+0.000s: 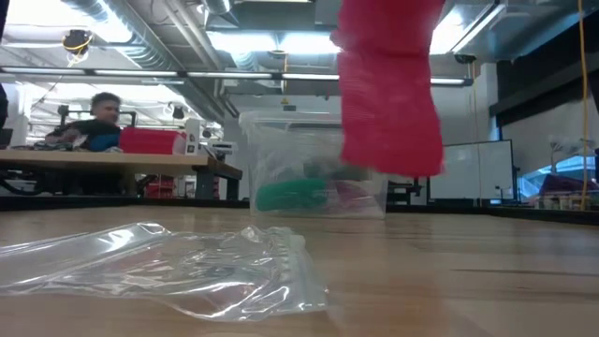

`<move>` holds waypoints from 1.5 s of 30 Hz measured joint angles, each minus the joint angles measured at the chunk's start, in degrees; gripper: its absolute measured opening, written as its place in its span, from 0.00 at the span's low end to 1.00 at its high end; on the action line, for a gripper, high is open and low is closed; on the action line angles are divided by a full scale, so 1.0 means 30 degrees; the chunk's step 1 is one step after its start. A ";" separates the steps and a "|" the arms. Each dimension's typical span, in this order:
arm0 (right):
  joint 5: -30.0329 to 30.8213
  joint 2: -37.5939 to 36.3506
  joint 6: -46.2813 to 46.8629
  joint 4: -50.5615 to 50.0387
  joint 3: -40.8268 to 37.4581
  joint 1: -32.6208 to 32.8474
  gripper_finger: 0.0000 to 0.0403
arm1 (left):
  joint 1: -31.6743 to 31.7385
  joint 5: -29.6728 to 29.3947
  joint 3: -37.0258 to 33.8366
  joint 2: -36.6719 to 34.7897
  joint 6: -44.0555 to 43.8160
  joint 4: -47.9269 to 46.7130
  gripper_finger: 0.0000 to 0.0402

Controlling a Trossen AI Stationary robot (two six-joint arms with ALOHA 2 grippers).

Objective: Roll bandage
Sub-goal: Roll the red bandage

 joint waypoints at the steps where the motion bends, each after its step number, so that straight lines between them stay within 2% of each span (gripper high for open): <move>1: 0.0775 -0.0321 0.0040 0.0515 -0.0658 0.0941 0.71 | -0.0006 0.0000 0.0000 0.0000 -0.0061 0.0217 0.03; 6: 0.4890 -0.1689 -0.0078 0.4063 -0.5475 0.5500 0.71 | -0.0102 0.0015 0.0000 0.0000 -0.0043 0.1114 0.03; 12: 0.6971 -0.1915 -0.0051 0.8252 -1.0963 0.8361 0.71 | -0.0066 -0.1361 0.0000 -0.0398 0.0900 0.1314 0.03; 17: 0.6977 -0.1168 0.0545 1.0407 -1.4708 0.8568 0.71 | 0.0000 -0.1426 0.0000 -0.0510 0.0999 0.1654 0.03; 22: 1.0648 -0.0408 -0.0312 1.4776 -1.6978 0.8553 0.71 | -0.0015 -0.1421 0.0000 -0.0517 0.1402 0.1862 0.03; 27: 1.1417 -0.0285 -0.1524 1.9357 -1.8748 0.8546 0.71 | -0.0015 -0.1428 0.0000 -0.0517 0.1368 0.1875 0.03; 32: 1.3492 0.0134 -0.1762 2.1515 -1.9699 0.8235 0.71 | -0.0049 -0.1421 0.0000 -0.0517 0.1351 0.2129 0.03; 35: 1.3241 0.0720 -0.2462 2.2292 -1.9742 0.7508 0.71 | -0.0054 -0.1421 0.0000 -0.0517 0.1351 0.2351 0.03; 39: 1.1131 0.1659 -0.4662 2.5085 -1.9727 0.6577 0.68 | -0.0051 -0.1424 0.0000 -0.0517 0.1315 0.2348 0.03; 42: 1.0218 0.1810 -0.5438 2.5864 -1.9724 0.6526 0.57 | -0.0051 -0.1425 0.0000 -0.0525 0.1332 0.2304 0.03; 45: 0.9667 0.1804 -0.5448 2.5849 -1.9713 0.6549 0.38 | -0.0037 -0.1421 0.0000 -0.0525 0.1356 0.2347 0.03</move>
